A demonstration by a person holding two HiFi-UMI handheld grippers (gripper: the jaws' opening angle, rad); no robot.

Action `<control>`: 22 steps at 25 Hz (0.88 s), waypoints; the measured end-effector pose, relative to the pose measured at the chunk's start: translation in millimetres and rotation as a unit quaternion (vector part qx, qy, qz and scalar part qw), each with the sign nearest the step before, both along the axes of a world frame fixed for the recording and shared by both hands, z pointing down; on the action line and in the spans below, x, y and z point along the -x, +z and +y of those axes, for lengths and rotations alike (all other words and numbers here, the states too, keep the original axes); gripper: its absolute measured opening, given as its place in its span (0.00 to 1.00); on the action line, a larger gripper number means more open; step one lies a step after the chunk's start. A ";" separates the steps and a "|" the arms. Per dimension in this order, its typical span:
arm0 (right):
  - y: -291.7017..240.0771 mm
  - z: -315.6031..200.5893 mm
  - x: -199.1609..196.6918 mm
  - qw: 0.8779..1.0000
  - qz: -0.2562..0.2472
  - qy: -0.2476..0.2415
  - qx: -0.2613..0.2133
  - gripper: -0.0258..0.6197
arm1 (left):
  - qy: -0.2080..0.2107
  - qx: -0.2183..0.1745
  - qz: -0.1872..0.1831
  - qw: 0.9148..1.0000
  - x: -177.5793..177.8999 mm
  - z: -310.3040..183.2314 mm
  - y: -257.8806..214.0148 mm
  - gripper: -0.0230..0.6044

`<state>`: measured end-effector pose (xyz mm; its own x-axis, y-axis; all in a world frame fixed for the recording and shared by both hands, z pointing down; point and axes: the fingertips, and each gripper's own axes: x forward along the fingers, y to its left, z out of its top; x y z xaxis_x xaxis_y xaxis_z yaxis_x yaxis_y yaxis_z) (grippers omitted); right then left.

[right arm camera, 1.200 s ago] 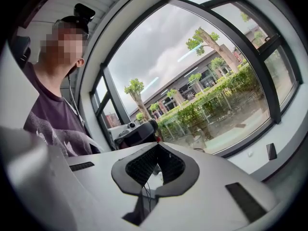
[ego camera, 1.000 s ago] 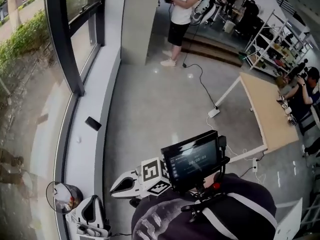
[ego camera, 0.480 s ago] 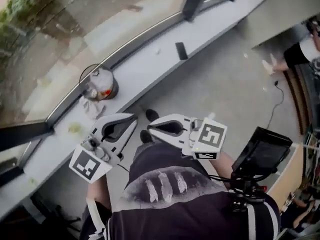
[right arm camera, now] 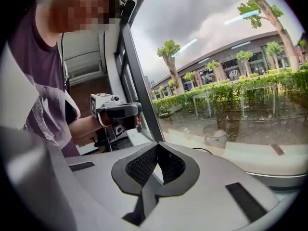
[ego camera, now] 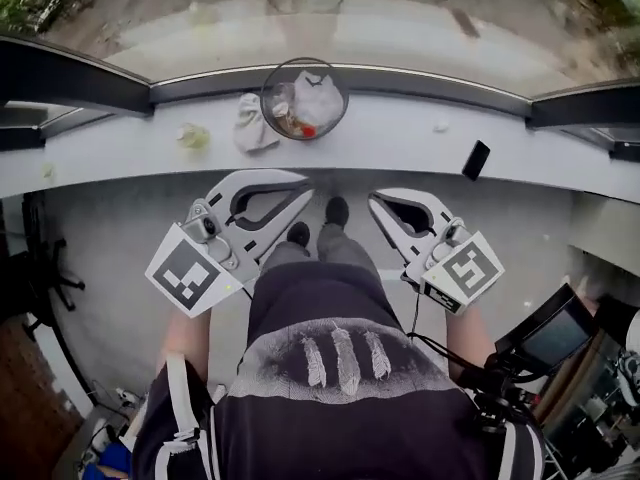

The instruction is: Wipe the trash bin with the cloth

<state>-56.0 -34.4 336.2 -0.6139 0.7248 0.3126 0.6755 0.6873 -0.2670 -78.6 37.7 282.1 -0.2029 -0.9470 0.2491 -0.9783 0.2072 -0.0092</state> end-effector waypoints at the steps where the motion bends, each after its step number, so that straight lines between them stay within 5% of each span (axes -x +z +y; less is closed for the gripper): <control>1: 5.5 -1.6 7.6 1.000 0.008 -0.008 0.003 0.03 | -0.020 0.009 -0.012 1.000 9.4 7.0 3.8 0.04; 5: 32.3 6.3 35.6 0.998 0.043 -0.043 0.001 0.03 | -0.137 0.042 -0.032 0.989 54.0 57.9 26.5 0.06; 7: 51.0 12.2 51.5 0.996 0.064 -0.059 -0.014 0.03 | -0.192 0.056 -0.012 0.980 78.7 86.7 47.9 0.19; 9: 69.2 16.5 68.7 0.994 0.082 -0.067 -0.036 0.03 | -0.217 0.080 -0.001 0.973 105.4 108.0 77.5 0.42; 11: 85.6 21.4 82.0 0.991 0.097 -0.072 -0.061 0.03 | -0.223 0.104 0.003 0.969 128.3 122.5 114.4 0.55; 17: 117.6 43.9 119.4 0.987 0.109 -0.076 -0.094 0.03 | -0.179 0.203 0.033 0.962 177.5 144.1 254.1 0.62; 22: 171.2 32.7 146.3 0.971 0.118 -0.058 -0.200 0.03 | -0.174 0.248 0.067 0.951 199.4 141.9 357.6 0.72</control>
<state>-202.4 -1.6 507.4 -0.4136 0.5767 0.7045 0.7066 0.6913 -0.1510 -278.0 179.6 639.7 -0.4166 -0.5877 0.6936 -0.8508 0.5209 -0.0696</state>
